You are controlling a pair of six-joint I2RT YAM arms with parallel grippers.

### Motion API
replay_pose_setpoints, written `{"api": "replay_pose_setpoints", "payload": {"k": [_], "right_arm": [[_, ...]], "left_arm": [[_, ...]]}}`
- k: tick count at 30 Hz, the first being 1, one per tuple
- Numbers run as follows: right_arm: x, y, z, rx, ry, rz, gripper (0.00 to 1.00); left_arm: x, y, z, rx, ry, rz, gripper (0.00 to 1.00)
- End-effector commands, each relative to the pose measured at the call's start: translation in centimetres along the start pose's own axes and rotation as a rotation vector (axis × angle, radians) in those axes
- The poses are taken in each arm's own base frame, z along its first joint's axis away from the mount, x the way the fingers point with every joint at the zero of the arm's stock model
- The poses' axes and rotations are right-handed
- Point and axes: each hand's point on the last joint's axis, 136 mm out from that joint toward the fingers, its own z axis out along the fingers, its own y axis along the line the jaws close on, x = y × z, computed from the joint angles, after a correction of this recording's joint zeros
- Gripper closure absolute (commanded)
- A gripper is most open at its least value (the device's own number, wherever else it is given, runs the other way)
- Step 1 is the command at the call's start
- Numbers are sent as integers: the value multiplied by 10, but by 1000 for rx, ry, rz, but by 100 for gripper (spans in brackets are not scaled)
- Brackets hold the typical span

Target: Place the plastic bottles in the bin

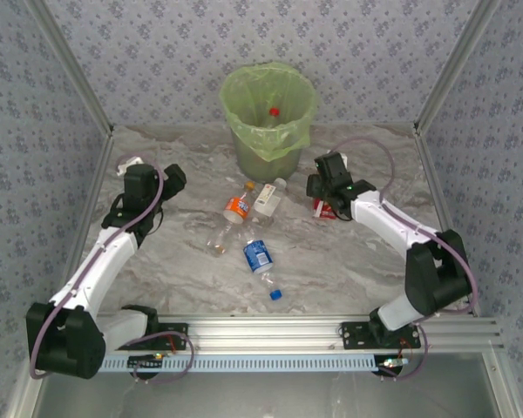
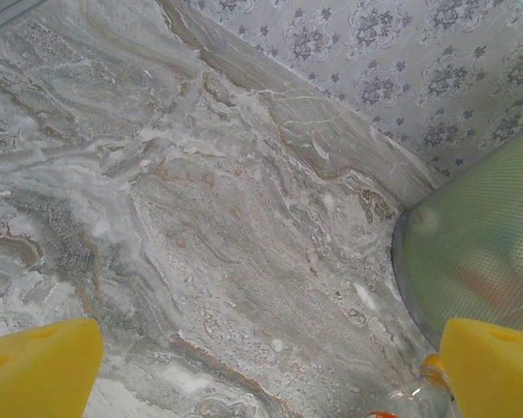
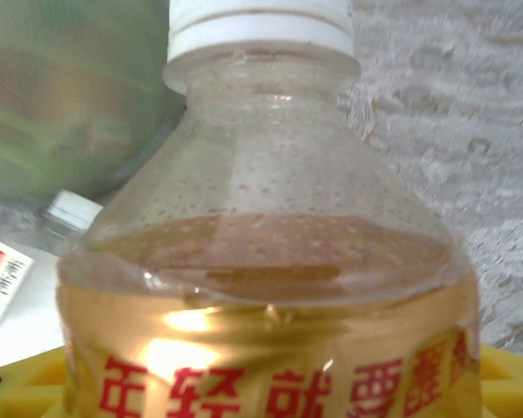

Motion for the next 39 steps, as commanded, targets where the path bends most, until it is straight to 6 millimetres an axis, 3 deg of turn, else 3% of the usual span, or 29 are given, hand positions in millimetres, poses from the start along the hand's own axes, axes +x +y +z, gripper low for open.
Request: {"api": "replay_pose_setpoints", "payload": {"k": [1, 12, 19, 20, 25, 33, 39], "right_arm": [[-19, -5, -18, 13, -78, -2, 64], [-73, 10, -73, -92, -261, 12, 64], [-111, 31, -107, -204, -381, -6, 64], [-125, 36, -119, -229, -418, -6, 64], [-156, 58, -141, -295, -508, -67, 64], [-195, 97, -147, -378, -539, -193, 64], [-214, 122, -125, -372, -490, -304, 64]], "left_arm": [[1, 5, 3, -19, 2, -13, 1], [4, 13, 5, -33, 9, -24, 1], [7, 21, 6, -40, 18, -42, 1], [7, 22, 6, -42, 18, -45, 1], [10, 30, 4, -53, 16, -59, 1], [19, 36, 5, -53, 36, -86, 1], [28, 39, 6, -52, 64, -95, 1]]}}
